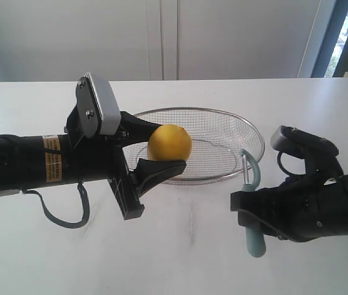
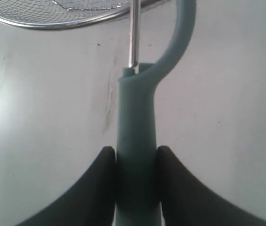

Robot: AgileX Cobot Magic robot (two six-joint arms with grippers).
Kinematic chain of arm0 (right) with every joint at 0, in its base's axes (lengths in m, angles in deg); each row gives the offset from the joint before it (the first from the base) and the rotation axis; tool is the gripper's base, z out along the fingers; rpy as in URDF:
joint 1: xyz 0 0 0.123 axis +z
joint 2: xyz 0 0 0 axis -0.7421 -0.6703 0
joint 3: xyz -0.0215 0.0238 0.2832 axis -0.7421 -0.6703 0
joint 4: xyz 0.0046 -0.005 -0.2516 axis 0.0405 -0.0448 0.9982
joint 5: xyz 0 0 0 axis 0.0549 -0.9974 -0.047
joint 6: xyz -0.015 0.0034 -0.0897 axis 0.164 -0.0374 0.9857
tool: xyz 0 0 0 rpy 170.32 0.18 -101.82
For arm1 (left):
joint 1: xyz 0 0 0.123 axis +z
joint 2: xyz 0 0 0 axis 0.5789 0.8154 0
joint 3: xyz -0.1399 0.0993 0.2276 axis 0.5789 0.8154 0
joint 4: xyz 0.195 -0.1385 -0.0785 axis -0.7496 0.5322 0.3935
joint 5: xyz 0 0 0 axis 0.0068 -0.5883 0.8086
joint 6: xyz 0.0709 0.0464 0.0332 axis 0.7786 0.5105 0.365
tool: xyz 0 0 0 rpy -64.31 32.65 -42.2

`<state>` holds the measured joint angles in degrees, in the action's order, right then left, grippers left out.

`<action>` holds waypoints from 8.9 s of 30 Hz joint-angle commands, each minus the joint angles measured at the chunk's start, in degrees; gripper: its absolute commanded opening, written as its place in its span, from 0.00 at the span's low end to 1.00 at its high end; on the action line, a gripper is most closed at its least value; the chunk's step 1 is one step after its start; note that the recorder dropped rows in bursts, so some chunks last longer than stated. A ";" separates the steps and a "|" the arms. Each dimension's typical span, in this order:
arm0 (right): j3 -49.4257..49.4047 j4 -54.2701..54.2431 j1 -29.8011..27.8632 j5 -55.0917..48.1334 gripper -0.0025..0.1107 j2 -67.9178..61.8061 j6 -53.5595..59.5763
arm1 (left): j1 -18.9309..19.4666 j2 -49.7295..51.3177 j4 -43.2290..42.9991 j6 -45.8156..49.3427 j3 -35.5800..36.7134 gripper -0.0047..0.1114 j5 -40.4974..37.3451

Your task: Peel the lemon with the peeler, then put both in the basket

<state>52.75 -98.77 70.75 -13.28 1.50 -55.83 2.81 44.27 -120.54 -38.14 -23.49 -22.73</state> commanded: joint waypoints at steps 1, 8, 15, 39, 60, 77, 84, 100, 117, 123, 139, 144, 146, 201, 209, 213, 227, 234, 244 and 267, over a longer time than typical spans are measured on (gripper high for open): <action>-0.24 -5.16 0.12 -0.73 0.02 -1.11 2.78 | -0.17 -0.41 0.21 -0.51 -0.26 0.04 1.51; 0.22 -22.33 0.12 -5.13 0.02 -1.36 20.04 | -0.17 -0.41 0.58 -0.51 -0.26 0.04 1.51; 0.22 -35.33 0.12 -11.33 0.02 -1.36 31.75 | -0.17 -0.41 0.56 -0.51 -0.26 0.04 2.45; 0.22 -45.20 0.12 -19.50 0.02 -1.36 40.47 | -0.17 -0.41 0.56 -0.51 -0.26 0.04 4.06; 0.22 -45.09 0.01 -16.10 0.02 5.76 40.54 | -0.17 -0.41 0.56 -0.51 -0.26 0.04 2.31; 0.22 -45.42 0.01 -10.64 0.02 6.21 40.54 | -0.17 -0.41 0.56 -0.51 -0.26 0.04 2.31; 0.22 -45.52 0.01 -13.12 0.02 11.26 40.32 | -0.17 -0.41 0.56 -0.51 -0.26 0.04 2.31; -0.27 -28.23 0.01 -7.54 0.02 31.80 30.68 | -0.17 -0.41 0.09 -0.51 -0.26 0.04 2.31; -8.39 -7.91 0.01 5.41 0.02 24.57 10.70 | -0.17 -0.41 -0.18 -0.51 -0.26 0.04 3.76; -8.39 -10.50 0.01 5.12 0.02 17.12 12.75 | -0.17 -0.41 -0.18 -0.51 -0.26 0.04 3.76; -4.74 -52.29 0.01 -13.66 0.02 0.40 57.44 | -0.17 -0.41 -0.18 -0.51 -0.26 0.04 3.76; -4.29 -52.29 0.01 -14.82 0.02 -0.98 57.29 | -0.17 -0.41 -0.18 -0.51 -0.26 0.04 3.76; -4.13 -52.29 0.01 -14.82 0.02 -0.98 57.29 | -0.17 -0.41 -0.18 -0.51 -0.26 0.04 3.52; -3.02 -52.29 0.01 -8.41 0.02 9.48 52.68 | -0.17 -0.41 -0.18 -0.51 -0.26 0.04 4.06; -0.72 -52.29 0.01 -11.14 0.02 9.69 52.68 | -0.17 -0.41 -0.18 -0.51 -0.26 0.04 4.06; -0.57 -52.29 0.01 -10.70 0.02 9.69 52.68 | -0.17 -0.41 -0.18 -0.51 -0.26 0.04 4.06; 0.15 -52.29 0.01 -9.06 0.02 12.64 52.68 | -0.17 -0.41 -0.18 -0.51 -0.26 0.04 4.06; 0.15 -52.29 0.01 -9.41 0.02 18.18 52.68 | -0.17 -0.41 -0.18 -0.51 -0.26 0.04 4.06; 0.15 -45.60 0.01 -9.27 0.02 24.89 44.66 | -0.17 -0.41 -0.32 -1.07 -0.26 0.04 4.04; 4.26 -5.02 0.01 1.78 0.02 20.32 21.20 | -0.17 -19.19 -0.68 -19.06 -3.55 0.04 -54.24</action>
<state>54.33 -109.67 70.75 -12.61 24.42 -31.26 2.81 27.55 -121.18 -56.15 -26.44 -73.77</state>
